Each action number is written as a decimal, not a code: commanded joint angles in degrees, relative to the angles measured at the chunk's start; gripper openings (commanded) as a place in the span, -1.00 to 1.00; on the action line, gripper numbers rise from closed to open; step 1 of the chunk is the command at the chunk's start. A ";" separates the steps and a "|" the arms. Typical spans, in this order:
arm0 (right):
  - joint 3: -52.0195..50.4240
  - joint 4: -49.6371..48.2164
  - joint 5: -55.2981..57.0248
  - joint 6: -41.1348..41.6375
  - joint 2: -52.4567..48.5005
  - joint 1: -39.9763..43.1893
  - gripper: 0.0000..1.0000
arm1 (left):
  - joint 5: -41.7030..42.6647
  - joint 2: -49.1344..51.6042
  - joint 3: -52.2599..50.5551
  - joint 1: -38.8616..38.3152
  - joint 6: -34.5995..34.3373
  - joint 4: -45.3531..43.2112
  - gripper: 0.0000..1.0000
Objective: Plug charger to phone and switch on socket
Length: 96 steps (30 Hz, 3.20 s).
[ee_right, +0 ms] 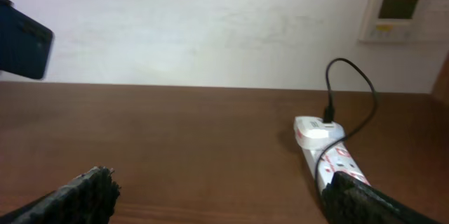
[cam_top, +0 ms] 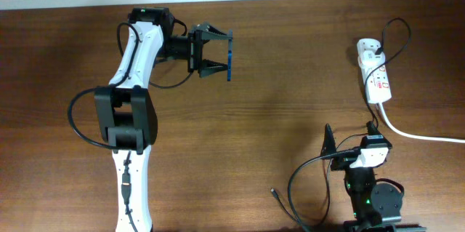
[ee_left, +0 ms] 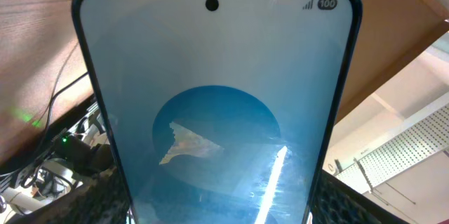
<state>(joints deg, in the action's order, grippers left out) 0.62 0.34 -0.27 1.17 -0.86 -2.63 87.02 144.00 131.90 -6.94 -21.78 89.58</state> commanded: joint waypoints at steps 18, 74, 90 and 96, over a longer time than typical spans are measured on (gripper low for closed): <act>82.64 66.75 -22.99 9.55 -59.74 -4.74 0.99 | 3.17 0.00 1.55 0.39 1.27 1.62 0.58; 114.66 60.41 24.92 33.86 -109.24 -41.59 -0.20 | 3.17 0.00 1.55 0.76 0.44 5.68 0.61; 114.42 60.28 27.96 33.83 -110.86 -41.55 -0.49 | 3.17 0.00 1.55 0.76 0.44 5.68 0.63; 114.40 60.28 27.98 33.83 -110.86 -41.55 -0.60 | 3.17 0.00 1.55 0.76 0.44 5.68 0.63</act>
<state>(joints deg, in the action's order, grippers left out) 114.32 60.53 26.41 34.57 -111.31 -44.25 87.48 144.03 132.00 -6.61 -21.43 94.98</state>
